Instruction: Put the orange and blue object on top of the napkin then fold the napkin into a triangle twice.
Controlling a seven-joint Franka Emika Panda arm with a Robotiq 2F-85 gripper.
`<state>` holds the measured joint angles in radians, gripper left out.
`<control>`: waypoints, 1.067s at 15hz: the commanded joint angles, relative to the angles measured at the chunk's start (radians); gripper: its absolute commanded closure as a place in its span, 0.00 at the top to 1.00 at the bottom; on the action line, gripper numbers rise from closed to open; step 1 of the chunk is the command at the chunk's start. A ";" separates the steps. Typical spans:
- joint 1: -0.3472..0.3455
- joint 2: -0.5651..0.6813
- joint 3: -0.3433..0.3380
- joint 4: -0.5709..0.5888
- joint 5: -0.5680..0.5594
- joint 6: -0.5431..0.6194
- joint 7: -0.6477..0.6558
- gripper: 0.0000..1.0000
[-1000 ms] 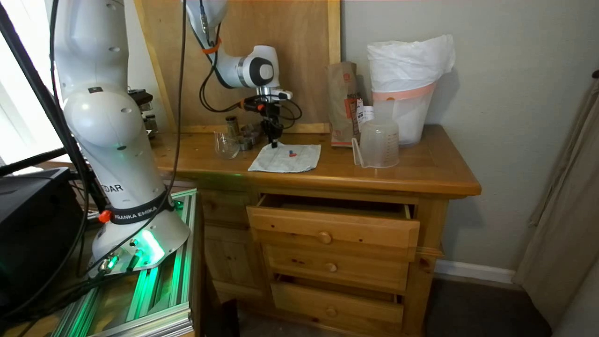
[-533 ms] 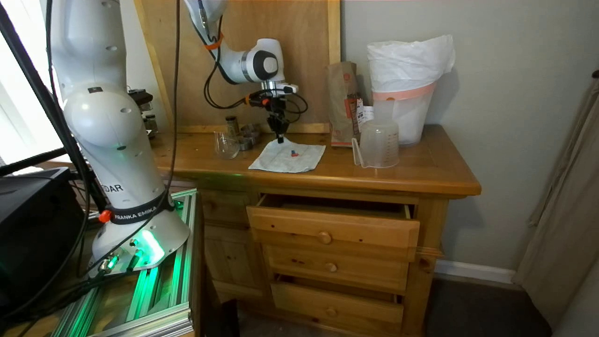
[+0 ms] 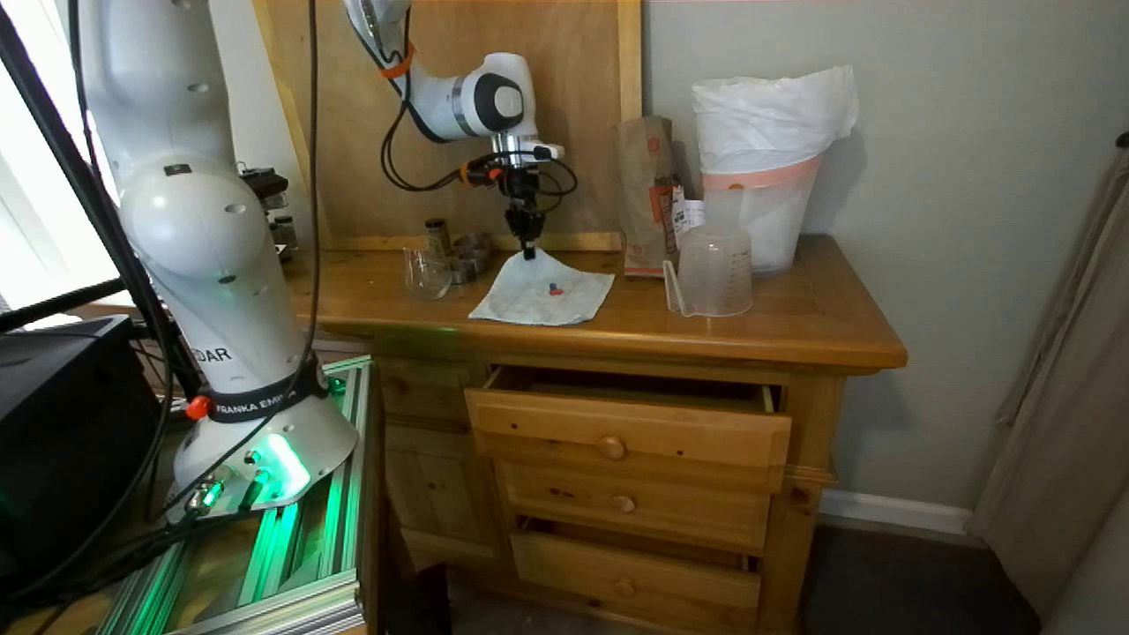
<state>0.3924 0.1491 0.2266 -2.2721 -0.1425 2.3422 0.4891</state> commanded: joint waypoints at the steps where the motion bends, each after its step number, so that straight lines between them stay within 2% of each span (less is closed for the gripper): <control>1: -0.026 -0.040 -0.002 -0.011 -0.007 -0.056 0.046 0.04; 5: -0.065 -0.055 -0.018 -0.028 -0.020 -0.055 0.046 0.03; 6: -0.051 -0.032 -0.008 -0.003 -0.033 -0.063 0.085 0.03; 11: -0.055 -0.035 -0.007 -0.018 -0.031 -0.059 0.086 0.03; 16: -0.081 -0.075 -0.024 -0.052 -0.011 -0.059 0.094 0.03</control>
<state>0.3274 0.1192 0.2063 -2.2921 -0.1463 2.2952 0.5533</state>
